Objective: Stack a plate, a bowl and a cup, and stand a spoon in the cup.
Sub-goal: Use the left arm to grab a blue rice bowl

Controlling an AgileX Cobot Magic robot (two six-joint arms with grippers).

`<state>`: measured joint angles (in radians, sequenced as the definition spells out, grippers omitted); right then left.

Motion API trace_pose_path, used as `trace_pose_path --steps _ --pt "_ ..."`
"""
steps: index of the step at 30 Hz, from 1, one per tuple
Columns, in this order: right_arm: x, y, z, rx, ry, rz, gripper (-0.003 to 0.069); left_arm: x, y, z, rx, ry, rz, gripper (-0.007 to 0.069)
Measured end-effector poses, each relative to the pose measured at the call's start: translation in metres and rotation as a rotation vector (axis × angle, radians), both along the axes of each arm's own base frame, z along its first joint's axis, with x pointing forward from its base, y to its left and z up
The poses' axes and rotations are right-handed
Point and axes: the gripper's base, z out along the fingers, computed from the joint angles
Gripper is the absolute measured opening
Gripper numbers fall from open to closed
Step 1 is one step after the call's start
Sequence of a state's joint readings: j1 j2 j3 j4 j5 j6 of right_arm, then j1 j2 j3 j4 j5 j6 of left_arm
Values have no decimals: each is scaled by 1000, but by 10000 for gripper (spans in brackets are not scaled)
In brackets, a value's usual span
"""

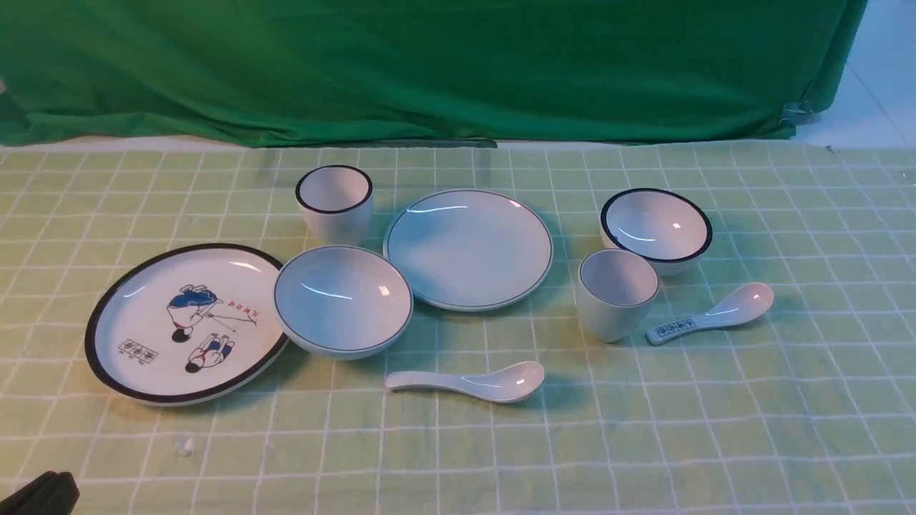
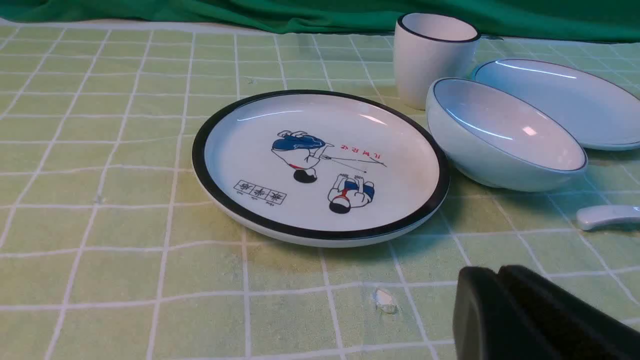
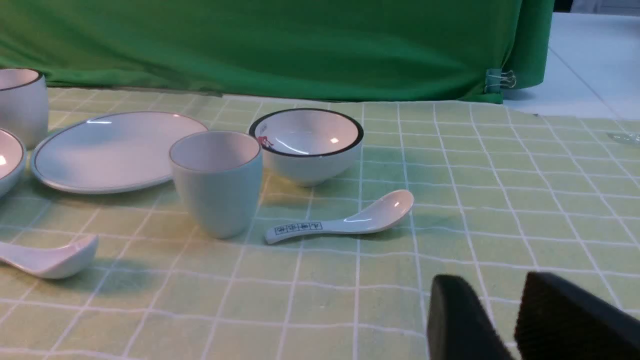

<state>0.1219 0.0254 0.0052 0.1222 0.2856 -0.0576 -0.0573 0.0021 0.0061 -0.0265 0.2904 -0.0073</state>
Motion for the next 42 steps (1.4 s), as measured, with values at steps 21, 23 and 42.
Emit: trace_pose_path --steps 21,23,42 --pt "0 0 0 0 0 0 238 0 0 0 0 0 0 17" --pt "0 0 0 0 0 0 238 0 0 0 0 0 0 17" --pt "0 0 2 2 -19 -2 238 1 0 4 13 -46 2 17"
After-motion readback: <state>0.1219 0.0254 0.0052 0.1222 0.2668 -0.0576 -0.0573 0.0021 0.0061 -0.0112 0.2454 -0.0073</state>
